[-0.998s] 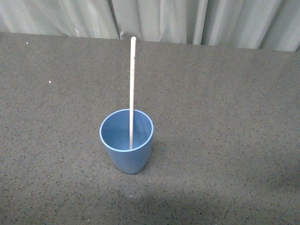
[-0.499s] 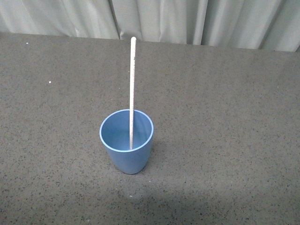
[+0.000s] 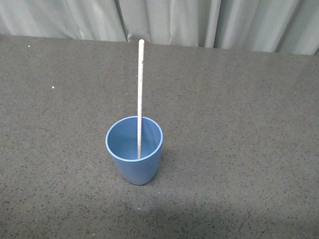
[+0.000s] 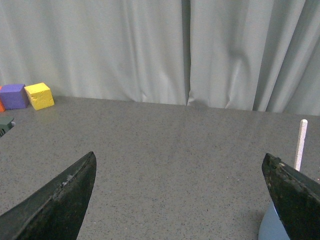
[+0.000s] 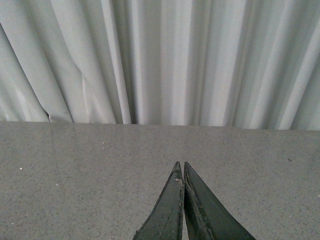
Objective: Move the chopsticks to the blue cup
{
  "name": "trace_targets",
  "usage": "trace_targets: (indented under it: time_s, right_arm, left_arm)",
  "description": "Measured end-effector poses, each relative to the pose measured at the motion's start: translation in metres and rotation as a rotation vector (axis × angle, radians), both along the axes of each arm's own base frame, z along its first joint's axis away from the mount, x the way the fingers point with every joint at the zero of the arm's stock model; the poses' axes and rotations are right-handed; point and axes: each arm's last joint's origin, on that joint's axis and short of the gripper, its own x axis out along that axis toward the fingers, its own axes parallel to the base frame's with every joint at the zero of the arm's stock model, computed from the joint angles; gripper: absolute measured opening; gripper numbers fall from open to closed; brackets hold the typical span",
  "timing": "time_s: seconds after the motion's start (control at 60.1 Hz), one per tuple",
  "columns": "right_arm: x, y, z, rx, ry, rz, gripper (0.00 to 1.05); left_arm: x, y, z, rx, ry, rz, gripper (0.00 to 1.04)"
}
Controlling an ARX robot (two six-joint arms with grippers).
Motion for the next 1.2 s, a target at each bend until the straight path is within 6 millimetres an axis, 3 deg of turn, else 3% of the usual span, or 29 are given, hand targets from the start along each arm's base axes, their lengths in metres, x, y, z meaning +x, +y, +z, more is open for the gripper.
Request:
trace_targets:
  time_s: [0.798, 0.948, 1.198]
  right_arm:
    - [-0.019, 0.000, -0.003, -0.001, 0.006, 0.001, 0.01]
    - [-0.019, 0.000, -0.003, -0.002, 0.006, 0.001, 0.27]
    - [-0.019, 0.000, -0.003, -0.002, 0.006, 0.001, 0.83]
  left_arm:
    - [0.000, 0.000, 0.000, 0.000, 0.000, 0.000, 0.98]
    - [0.000, 0.000, 0.000, 0.000, 0.000, 0.000, 0.98]
    - [0.000, 0.000, 0.000, 0.000, 0.000, 0.000, 0.98]
